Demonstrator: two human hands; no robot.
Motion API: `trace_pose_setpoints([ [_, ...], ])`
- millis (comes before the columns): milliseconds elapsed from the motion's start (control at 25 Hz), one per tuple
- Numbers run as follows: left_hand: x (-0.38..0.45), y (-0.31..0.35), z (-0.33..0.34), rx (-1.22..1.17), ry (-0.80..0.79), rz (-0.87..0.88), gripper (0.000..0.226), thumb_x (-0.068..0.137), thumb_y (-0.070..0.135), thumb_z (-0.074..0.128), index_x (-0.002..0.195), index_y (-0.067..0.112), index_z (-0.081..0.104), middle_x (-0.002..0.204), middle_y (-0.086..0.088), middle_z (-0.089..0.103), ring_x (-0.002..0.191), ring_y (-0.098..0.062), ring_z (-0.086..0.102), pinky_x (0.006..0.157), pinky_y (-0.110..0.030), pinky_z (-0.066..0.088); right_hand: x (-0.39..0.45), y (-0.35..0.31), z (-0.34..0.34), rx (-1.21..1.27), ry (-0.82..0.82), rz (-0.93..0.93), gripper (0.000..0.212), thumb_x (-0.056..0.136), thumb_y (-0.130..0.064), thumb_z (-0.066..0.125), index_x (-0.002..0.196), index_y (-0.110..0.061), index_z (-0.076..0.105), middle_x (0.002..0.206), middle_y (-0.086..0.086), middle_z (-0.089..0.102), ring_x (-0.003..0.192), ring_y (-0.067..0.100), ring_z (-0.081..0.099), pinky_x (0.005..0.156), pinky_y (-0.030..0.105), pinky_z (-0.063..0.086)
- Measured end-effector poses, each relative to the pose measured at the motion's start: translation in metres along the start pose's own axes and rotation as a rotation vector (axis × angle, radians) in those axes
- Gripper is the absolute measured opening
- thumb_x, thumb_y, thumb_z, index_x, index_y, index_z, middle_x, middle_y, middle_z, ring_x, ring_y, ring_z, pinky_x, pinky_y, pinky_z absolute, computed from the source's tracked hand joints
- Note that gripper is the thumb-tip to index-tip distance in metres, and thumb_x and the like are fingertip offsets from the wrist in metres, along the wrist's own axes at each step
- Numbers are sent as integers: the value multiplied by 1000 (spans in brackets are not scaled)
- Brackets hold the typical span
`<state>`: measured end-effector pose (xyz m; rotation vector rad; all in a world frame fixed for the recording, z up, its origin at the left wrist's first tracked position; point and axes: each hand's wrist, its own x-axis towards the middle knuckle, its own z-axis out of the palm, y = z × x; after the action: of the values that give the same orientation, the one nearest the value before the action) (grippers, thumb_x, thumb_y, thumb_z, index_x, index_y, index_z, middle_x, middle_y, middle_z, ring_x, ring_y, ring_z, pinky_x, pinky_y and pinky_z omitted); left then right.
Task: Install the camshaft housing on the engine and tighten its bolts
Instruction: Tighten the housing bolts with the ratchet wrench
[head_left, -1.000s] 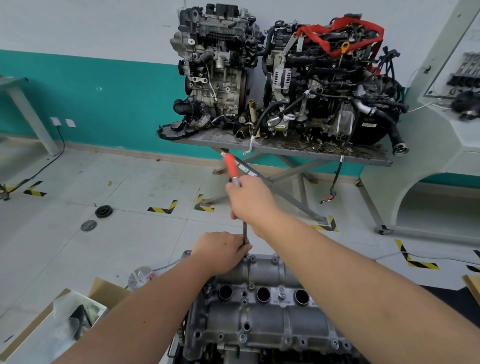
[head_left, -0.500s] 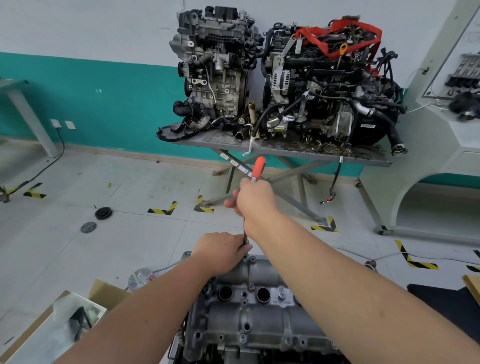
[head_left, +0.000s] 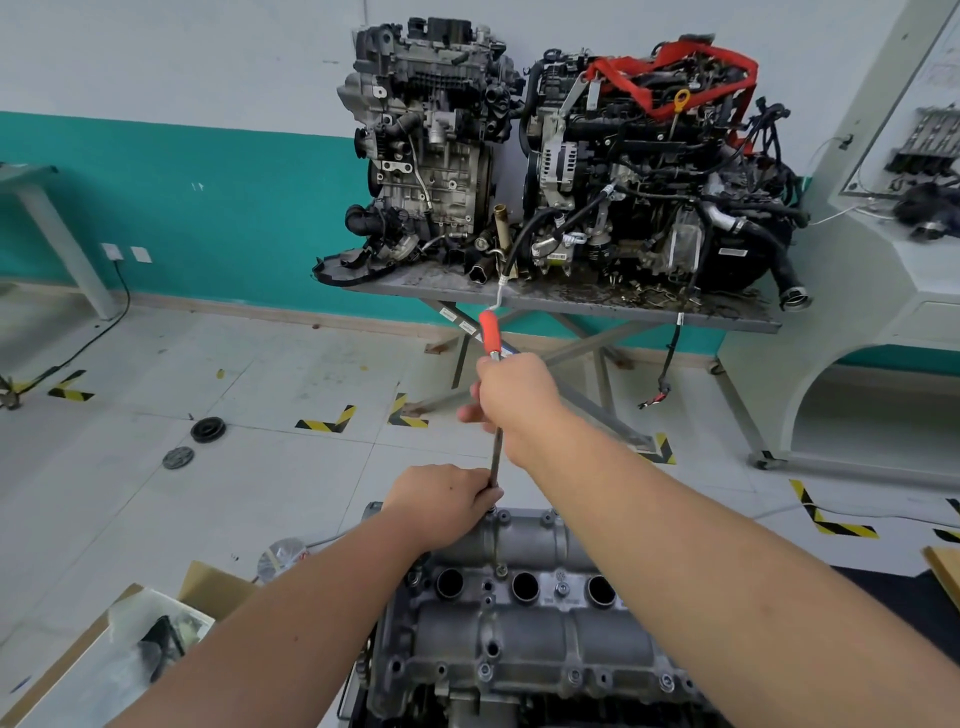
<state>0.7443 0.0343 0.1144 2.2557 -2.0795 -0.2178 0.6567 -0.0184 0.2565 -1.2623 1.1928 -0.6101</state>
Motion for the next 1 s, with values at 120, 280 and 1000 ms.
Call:
trace_pose_setpoints([
  [120,1,-2,0,18,-5,-2,35,103,57,24,86,31,41,88,2,66,82,-24,64,61,-34,38,-2,0,-6,-829,-109,-471,21,106,-32,38,99,-17,52,78,1,62,63,19,66,49,34,43],
  [280,1,0,1,74,-3,3,44,103,56,23,102,29,57,96,2,68,88,-25,65,63,-35,39,-1,4,-19,-1521,-294,-964,27,106,-47,32,96,-25,44,79,-3,52,67,23,48,55,34,32],
  [1000,1,-2,2,59,-10,2,44,102,57,23,105,30,58,92,3,68,83,-23,63,61,-34,38,-1,0,-17,-538,-116,-274,27,107,-31,37,107,-10,55,75,5,66,63,24,67,59,29,51],
])
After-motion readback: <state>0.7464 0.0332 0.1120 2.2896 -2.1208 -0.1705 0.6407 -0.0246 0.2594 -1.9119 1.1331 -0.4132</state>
